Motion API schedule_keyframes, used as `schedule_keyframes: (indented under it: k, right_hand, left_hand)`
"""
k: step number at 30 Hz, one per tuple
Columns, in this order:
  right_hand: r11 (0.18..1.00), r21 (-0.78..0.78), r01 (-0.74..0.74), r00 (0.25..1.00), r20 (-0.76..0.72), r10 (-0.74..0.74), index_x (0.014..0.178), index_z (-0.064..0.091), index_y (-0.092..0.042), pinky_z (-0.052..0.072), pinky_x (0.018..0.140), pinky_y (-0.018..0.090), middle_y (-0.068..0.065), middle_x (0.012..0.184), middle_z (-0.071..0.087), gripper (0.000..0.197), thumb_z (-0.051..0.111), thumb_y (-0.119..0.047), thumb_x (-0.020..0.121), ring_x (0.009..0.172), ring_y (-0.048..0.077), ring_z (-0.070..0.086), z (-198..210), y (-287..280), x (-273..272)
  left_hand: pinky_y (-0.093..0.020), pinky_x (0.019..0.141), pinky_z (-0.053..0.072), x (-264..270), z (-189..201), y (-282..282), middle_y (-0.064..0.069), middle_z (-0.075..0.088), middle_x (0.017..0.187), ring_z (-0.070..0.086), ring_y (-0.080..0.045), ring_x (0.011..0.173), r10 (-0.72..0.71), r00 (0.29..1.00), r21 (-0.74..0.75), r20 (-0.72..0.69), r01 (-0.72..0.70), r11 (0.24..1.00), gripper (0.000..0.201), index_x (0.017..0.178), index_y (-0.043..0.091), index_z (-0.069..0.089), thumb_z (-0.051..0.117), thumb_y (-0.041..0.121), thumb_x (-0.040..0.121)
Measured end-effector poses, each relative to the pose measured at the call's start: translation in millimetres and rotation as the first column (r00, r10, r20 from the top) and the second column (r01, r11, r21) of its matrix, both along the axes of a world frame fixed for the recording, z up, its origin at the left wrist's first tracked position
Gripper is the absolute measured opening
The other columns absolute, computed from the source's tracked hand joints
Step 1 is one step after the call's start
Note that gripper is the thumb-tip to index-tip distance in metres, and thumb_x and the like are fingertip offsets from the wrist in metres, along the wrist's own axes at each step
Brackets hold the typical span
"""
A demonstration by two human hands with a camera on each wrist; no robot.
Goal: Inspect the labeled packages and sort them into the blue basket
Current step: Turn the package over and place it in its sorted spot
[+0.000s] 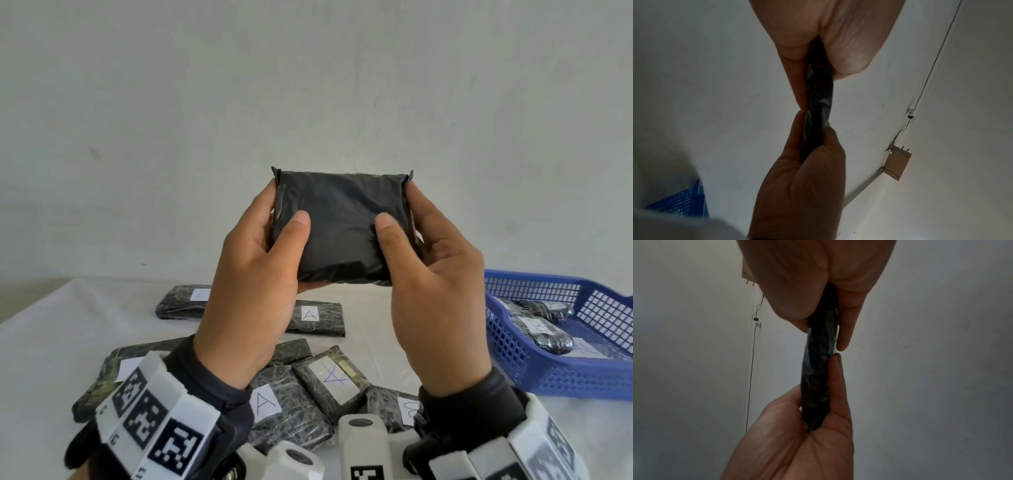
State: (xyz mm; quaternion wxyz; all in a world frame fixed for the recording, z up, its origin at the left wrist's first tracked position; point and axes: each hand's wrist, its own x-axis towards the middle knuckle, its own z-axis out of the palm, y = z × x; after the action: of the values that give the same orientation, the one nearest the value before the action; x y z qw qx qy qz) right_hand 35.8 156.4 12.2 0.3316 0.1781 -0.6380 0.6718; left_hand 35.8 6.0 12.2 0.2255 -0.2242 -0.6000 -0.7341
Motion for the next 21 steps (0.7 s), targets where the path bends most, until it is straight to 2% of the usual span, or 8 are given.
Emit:
schedule_keyframes:
  k: [2,4,5,6,8,14,18,21]
  right_hand:
    - [0.998,0.051,0.037,0.999,-0.005,-0.037,0.146,0.058,-0.022,0.060,0.099,0.033,-0.014,0.124,0.075,0.044,0.063,-0.014,0.103,0.116,0.004,0.071,-0.3,-1.5,0.0]
    - [0.998,0.061,0.021,1.000,-0.004,-0.020,0.131,0.063,-0.034,0.062,0.091,0.027,-0.019,0.110,0.078,0.035,0.063,-0.014,0.103,0.107,0.003,0.073,0.4,-2.0,0.3]
    - [0.998,0.059,0.001,1.000,0.000,-0.001,0.128,0.064,-0.034,0.062,0.087,0.024,-0.017,0.108,0.078,0.032,0.065,-0.016,0.102,0.104,0.004,0.074,0.3,-1.7,0.7]
    - [0.998,0.065,-0.003,1.000,0.003,0.003,0.131,0.064,-0.029,0.062,0.086,0.024,-0.013,0.111,0.078,0.033,0.067,-0.018,0.100,0.105,0.005,0.074,0.5,-1.8,1.0]
    - [0.993,0.110,0.032,0.999,0.002,-0.032,0.145,0.059,-0.019,0.062,0.092,0.030,-0.007,0.121,0.075,0.049,0.072,-0.023,0.098,0.110,0.008,0.073,-0.4,-1.9,1.2]
    - [0.982,0.178,0.059,0.998,-0.015,-0.057,0.152,0.050,-0.022,0.058,0.100,0.036,-0.006,0.132,0.068,0.073,0.075,-0.044,0.086,0.121,0.014,0.067,-3.2,-4.4,-0.8]
    - [0.975,0.221,0.005,1.000,-0.004,-0.004,0.159,0.040,-0.024,0.054,0.106,0.036,-0.007,0.140,0.062,0.086,0.078,-0.044,0.084,0.130,0.013,0.062,-3.3,-2.0,-2.9]
    - [0.981,0.190,-0.048,0.999,0.026,0.043,0.158,0.042,-0.021,0.053,0.107,0.037,-0.005,0.141,0.063,0.085,0.079,-0.038,0.084,0.130,0.014,0.063,-0.3,1.4,-2.8]
  left_hand:
    - [-0.038,0.085,0.061,-0.3,-1.0,-0.5,0.006,0.077,0.119,0.074,-0.017,0.112,0.002,1.000,-0.008,-0.007,-0.002,1.000,0.035,0.133,0.028,0.065,0.046,0.010,0.110]
    - [-0.036,0.083,0.061,-0.9,-2.2,-1.1,0.004,0.077,0.118,0.074,-0.018,0.110,-0.020,1.000,-0.010,-0.005,0.020,1.000,0.032,0.132,0.025,0.065,0.049,0.010,0.108]
    - [-0.038,0.085,0.061,-0.7,-2.4,-0.7,0.003,0.077,0.118,0.074,-0.018,0.110,-0.021,1.000,-0.022,-0.011,0.020,1.000,0.032,0.132,0.025,0.065,0.052,0.010,0.107]
    - [-0.041,0.088,0.061,0.0,-2.2,0.3,0.002,0.077,0.119,0.074,-0.019,0.111,-0.015,1.000,-0.036,-0.022,0.014,0.999,0.033,0.133,0.024,0.064,0.054,0.009,0.106]
    - [-0.047,0.094,0.060,1.8,-1.5,2.0,0.001,0.076,0.121,0.073,-0.021,0.112,-0.010,0.999,-0.044,-0.037,0.008,0.999,0.035,0.135,0.025,0.062,0.056,0.008,0.105]
    - [-0.049,0.099,0.058,3.3,0.3,2.8,-0.002,0.073,0.126,0.071,-0.023,0.117,-0.054,0.998,-0.026,-0.033,0.054,0.998,0.047,0.147,0.023,0.053,0.056,0.007,0.103]
    - [-0.045,0.094,0.061,4.0,3.1,-0.5,-0.004,0.073,0.127,0.073,-0.023,0.115,-0.096,0.995,-0.005,0.008,0.096,0.995,0.052,0.152,0.022,0.047,0.054,0.003,0.104]
    - [-0.042,0.093,0.061,2.1,2.4,-3.7,-0.007,0.072,0.128,0.073,-0.024,0.116,-0.161,0.986,0.004,0.039,0.161,0.987,0.065,0.158,0.021,0.038,0.056,0.010,0.097]
